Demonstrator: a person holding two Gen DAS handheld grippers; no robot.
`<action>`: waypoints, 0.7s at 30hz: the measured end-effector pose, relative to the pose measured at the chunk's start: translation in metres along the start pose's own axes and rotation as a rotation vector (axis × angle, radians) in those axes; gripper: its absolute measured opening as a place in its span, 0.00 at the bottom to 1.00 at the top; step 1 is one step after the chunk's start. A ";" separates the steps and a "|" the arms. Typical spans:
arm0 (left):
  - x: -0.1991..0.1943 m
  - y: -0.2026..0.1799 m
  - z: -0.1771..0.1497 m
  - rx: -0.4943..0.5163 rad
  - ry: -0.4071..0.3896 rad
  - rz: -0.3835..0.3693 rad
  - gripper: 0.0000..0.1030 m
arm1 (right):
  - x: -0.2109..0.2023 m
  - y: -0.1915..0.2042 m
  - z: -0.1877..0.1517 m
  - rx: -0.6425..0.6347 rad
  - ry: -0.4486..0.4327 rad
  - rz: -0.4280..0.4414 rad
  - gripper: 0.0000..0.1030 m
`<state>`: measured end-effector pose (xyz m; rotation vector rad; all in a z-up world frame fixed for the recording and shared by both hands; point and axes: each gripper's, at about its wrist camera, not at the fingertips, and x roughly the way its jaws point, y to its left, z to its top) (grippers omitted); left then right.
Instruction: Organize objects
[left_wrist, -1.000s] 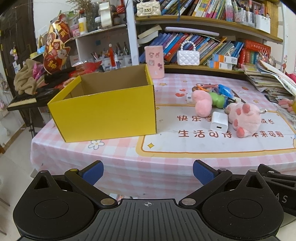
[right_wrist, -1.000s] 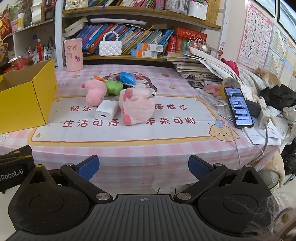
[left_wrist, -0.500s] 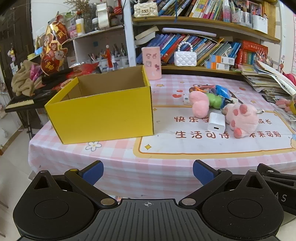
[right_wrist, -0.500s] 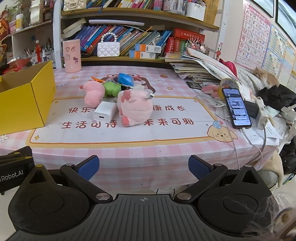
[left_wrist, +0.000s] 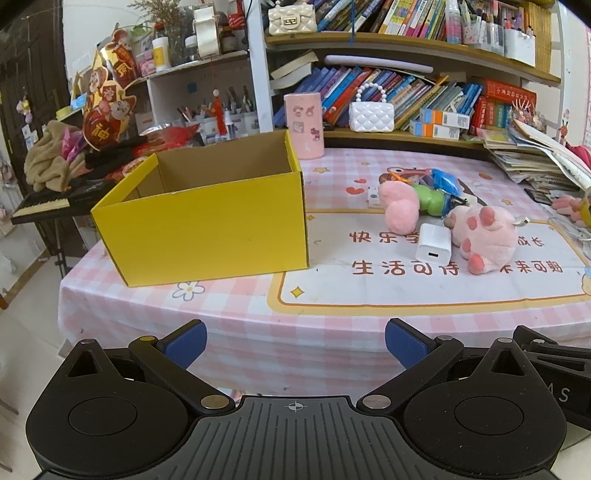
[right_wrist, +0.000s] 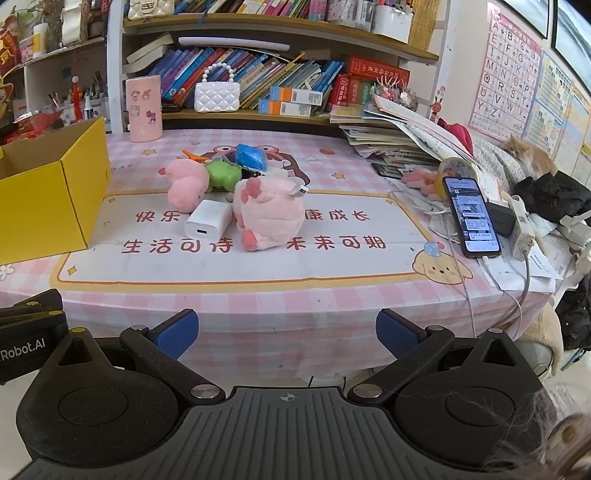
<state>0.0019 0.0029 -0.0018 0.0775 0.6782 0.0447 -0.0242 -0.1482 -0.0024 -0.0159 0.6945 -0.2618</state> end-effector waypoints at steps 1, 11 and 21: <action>0.000 0.000 0.000 -0.001 0.001 0.001 1.00 | 0.000 0.000 0.000 -0.001 0.000 0.001 1.00; 0.001 0.000 0.001 -0.004 0.002 0.005 1.00 | 0.002 0.001 0.001 -0.006 -0.001 0.005 1.00; 0.000 0.005 0.002 -0.035 -0.018 -0.032 1.00 | 0.001 0.001 0.002 0.006 -0.018 0.015 1.00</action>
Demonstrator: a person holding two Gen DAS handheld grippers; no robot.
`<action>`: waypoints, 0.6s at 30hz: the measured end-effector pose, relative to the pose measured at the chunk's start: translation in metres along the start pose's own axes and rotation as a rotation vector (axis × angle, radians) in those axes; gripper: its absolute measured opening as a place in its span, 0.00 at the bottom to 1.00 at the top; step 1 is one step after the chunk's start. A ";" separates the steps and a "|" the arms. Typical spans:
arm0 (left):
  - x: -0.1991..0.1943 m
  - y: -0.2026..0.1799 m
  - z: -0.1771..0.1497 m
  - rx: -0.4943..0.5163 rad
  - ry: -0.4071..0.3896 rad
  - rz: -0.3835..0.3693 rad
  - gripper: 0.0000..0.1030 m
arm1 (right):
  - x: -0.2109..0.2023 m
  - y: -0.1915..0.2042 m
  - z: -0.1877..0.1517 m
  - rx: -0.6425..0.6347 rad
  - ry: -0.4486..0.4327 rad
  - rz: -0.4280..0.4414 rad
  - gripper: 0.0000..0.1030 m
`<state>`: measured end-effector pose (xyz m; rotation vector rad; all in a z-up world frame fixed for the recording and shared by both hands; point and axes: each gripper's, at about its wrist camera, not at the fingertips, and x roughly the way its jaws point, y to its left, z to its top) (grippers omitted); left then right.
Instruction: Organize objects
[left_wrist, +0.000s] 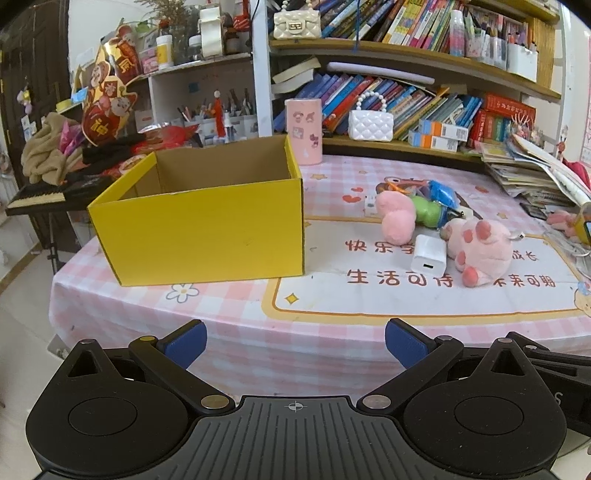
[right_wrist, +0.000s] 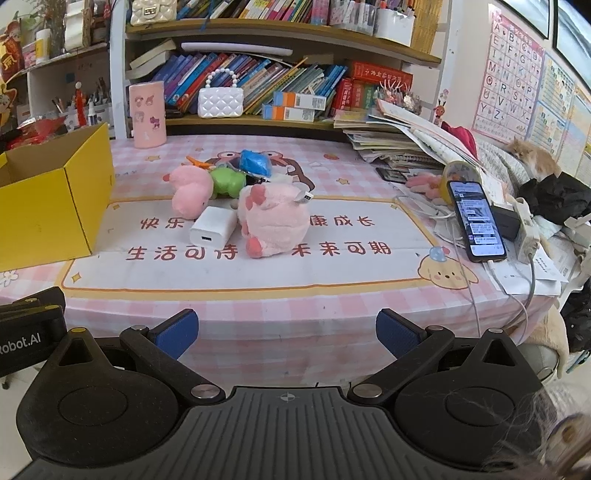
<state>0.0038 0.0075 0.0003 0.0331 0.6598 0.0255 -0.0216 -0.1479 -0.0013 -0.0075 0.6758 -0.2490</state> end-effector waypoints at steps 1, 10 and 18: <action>0.001 0.000 0.000 0.002 0.001 0.001 1.00 | 0.001 0.000 0.000 0.003 0.001 0.001 1.00; 0.009 0.003 0.005 -0.039 0.025 -0.061 1.00 | 0.005 -0.006 0.003 0.019 0.004 0.025 1.00; 0.018 -0.008 0.014 -0.042 0.013 -0.061 1.00 | 0.017 -0.015 0.014 0.043 -0.003 0.044 1.00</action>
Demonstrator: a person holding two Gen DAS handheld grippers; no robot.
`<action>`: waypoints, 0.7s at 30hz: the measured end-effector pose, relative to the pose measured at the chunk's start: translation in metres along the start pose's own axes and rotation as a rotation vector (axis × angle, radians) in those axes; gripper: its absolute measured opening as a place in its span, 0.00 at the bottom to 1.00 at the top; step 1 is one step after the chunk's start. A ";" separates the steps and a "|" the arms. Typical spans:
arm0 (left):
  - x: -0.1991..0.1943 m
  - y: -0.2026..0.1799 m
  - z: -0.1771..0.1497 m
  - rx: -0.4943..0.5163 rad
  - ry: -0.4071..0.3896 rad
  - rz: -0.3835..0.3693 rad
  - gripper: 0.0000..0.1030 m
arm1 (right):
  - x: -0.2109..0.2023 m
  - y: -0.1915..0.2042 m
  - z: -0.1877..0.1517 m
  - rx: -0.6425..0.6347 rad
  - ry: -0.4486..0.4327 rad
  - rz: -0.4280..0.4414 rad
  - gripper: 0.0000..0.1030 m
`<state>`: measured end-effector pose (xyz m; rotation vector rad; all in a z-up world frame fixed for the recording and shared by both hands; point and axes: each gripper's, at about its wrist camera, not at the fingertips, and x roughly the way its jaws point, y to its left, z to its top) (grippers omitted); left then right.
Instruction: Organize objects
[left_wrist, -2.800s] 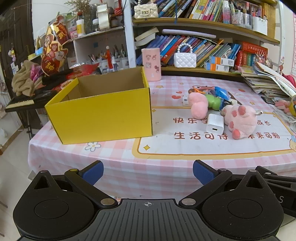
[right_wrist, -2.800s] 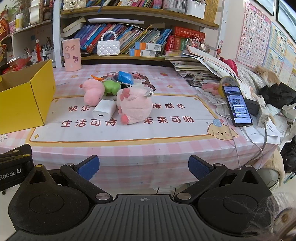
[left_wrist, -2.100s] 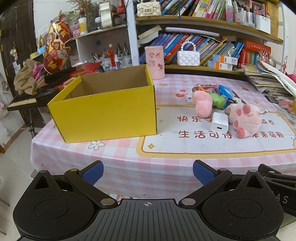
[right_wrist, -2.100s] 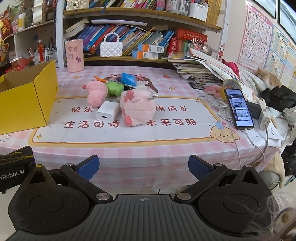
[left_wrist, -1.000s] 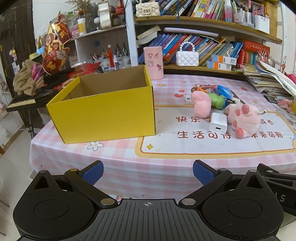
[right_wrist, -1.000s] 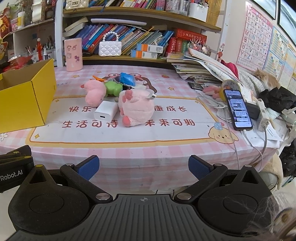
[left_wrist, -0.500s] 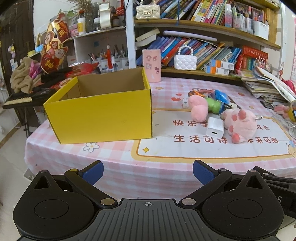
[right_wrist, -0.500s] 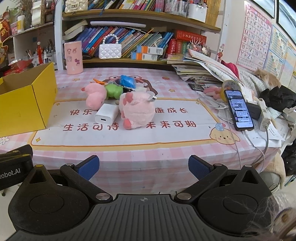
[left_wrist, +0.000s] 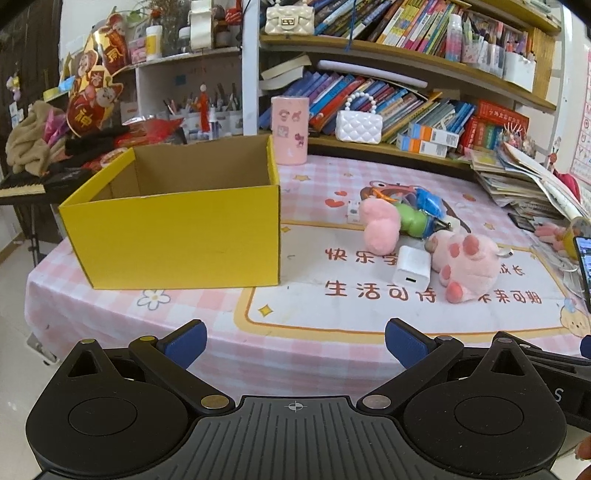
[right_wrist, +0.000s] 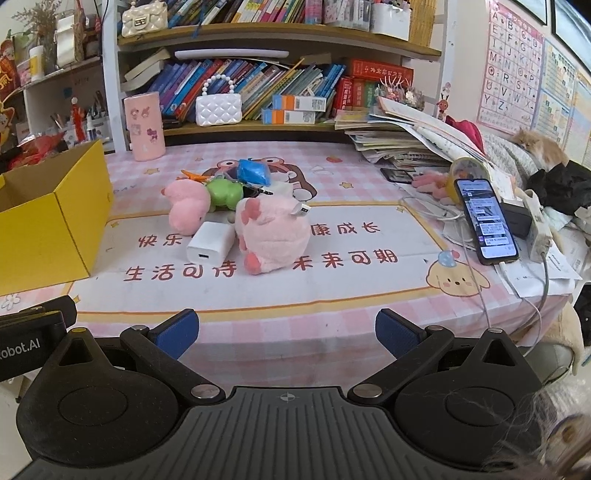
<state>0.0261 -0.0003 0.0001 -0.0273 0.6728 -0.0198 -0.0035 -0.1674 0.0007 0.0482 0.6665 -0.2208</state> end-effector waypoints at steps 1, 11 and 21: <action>0.002 -0.001 0.001 -0.003 0.002 0.003 1.00 | 0.003 -0.001 0.002 0.001 0.002 0.004 1.00; 0.034 -0.009 0.013 -0.086 0.075 0.018 1.00 | 0.036 -0.014 0.027 -0.007 0.003 0.081 1.00; 0.059 -0.027 0.025 -0.177 0.085 0.091 1.00 | 0.090 -0.028 0.064 -0.034 0.057 0.169 0.99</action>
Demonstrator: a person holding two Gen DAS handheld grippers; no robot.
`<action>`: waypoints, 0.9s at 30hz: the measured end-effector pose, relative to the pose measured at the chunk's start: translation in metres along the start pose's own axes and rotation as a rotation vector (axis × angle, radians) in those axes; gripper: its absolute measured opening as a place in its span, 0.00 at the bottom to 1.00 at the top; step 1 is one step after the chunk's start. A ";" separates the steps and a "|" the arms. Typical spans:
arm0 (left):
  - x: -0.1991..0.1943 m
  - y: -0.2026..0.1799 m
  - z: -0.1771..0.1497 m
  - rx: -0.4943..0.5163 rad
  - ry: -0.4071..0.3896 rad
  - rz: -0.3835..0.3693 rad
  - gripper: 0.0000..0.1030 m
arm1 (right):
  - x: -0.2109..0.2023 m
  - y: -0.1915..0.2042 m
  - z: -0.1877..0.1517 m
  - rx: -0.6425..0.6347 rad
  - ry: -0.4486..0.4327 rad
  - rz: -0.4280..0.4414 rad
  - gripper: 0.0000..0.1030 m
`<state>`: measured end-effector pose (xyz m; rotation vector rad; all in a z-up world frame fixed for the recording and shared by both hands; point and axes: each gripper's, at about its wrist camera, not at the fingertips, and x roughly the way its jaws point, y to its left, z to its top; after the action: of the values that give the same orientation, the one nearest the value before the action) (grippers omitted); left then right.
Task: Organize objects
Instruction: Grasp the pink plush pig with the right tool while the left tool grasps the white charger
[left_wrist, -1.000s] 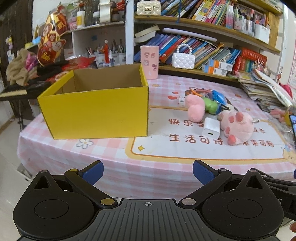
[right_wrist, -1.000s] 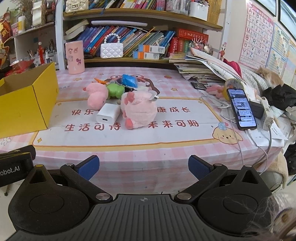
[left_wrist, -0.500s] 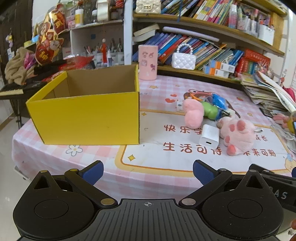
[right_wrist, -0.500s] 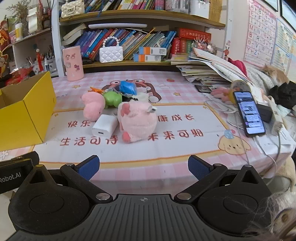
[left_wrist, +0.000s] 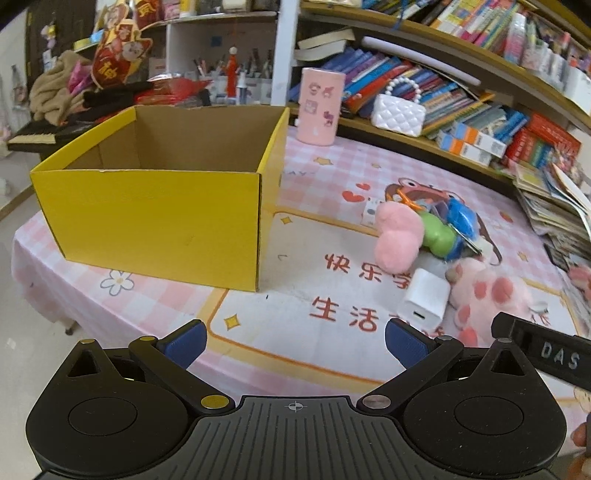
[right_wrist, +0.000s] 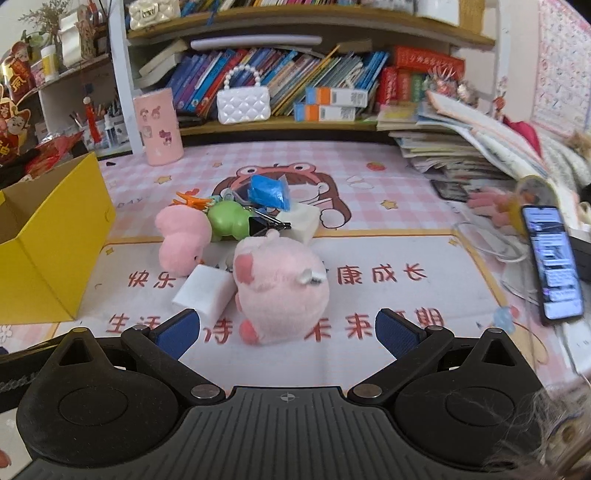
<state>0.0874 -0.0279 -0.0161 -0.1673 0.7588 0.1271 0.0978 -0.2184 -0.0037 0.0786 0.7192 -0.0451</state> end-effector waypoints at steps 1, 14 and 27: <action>0.002 -0.001 0.001 -0.009 0.002 0.012 1.00 | 0.007 -0.003 0.005 0.011 0.015 0.010 0.98; 0.014 -0.020 0.010 -0.074 0.028 0.072 1.00 | 0.077 -0.017 0.031 -0.052 0.109 0.128 0.64; 0.068 -0.106 0.014 0.168 0.084 -0.069 0.97 | 0.034 -0.097 0.031 0.073 0.042 0.104 0.58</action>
<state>0.1641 -0.1257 -0.0423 -0.0394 0.8424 -0.0094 0.1372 -0.3187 -0.0085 0.1867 0.7544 0.0300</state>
